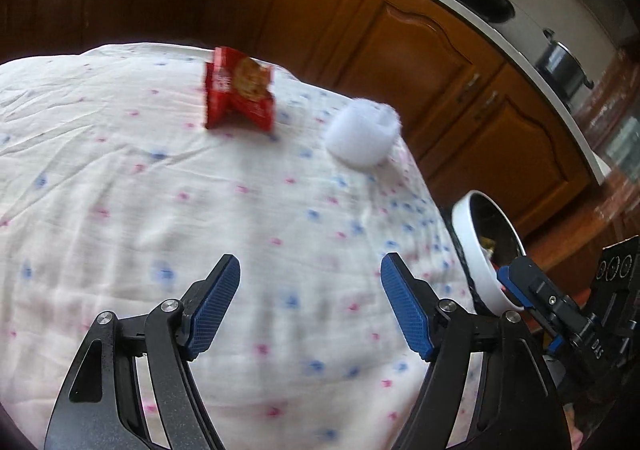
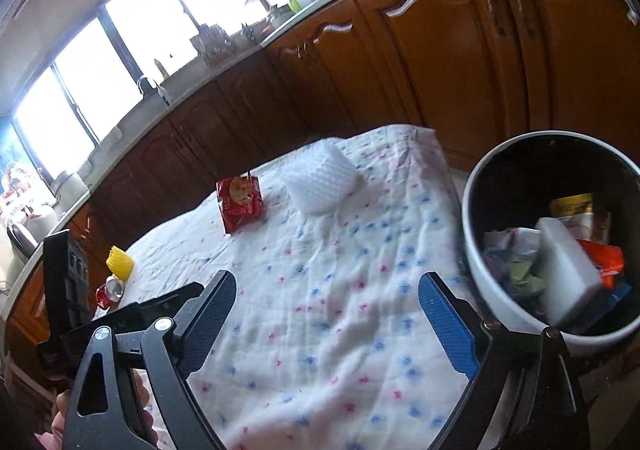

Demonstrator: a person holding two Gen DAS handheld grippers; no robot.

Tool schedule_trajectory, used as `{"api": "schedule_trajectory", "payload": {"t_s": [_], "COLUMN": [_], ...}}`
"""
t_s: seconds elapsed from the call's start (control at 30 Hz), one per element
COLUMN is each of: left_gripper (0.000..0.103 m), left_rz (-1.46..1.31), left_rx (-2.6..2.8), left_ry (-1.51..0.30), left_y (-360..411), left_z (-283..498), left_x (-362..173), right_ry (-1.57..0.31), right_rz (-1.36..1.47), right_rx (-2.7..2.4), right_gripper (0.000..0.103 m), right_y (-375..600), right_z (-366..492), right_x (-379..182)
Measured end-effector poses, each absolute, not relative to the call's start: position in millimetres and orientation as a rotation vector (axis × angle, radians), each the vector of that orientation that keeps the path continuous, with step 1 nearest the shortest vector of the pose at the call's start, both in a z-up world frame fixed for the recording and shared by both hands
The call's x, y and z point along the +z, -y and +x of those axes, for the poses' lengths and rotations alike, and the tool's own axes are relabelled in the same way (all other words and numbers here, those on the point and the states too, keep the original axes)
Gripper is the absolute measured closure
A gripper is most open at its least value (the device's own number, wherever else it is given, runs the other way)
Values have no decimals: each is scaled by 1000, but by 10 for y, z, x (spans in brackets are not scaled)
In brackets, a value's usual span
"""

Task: Collect trash
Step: 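Move both open tools toward the red cookie bag and foam net, then grasp the red cookie bag with the left gripper while the right grasps the white foam net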

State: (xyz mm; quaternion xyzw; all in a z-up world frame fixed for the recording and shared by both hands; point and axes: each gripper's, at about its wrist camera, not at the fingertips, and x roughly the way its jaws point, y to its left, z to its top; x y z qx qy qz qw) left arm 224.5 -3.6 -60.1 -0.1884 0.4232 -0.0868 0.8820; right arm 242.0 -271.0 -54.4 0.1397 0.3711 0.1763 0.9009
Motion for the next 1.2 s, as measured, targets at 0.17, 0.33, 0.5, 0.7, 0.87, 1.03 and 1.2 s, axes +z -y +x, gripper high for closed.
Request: {"api": "schedule_trajectory", "payload": {"t_s": [0.17,0.33,0.5,0.7,0.87,1.03,1.2], "left_gripper": [29,29,29,29,29,29,29], "left_rz": [-414,-414,-414,-429,-431,-413,-384], "left_rx": [-151,-125,-91,-56,-33,8,23], "left_ry": [-872,-862,-849,-835,-822,-794,-789], "left_y": [-160,-292,-423,-559,-611,-673,-671], "left_z": [2302,2430,2645,2946,3228,3477,3665], "left_x": [-611,-590,-567,-553,-541,-544,-607], "right_ry": [-787,-791,-795,-812,-828,-848,-861], "right_rz": [265,281,306,333,334,307,293], "right_rx": [372,354,347,358,367,355,318], "right_gripper": [9,9,9,10,10,26,70], "right_y": [2556,2506,2466,2401,2326,2273,2333], "right_z": [2588,2837,3154,3534,3790,3968,4013], "right_x": [-531,-517,-509,-567,-660,-776,-866]}}
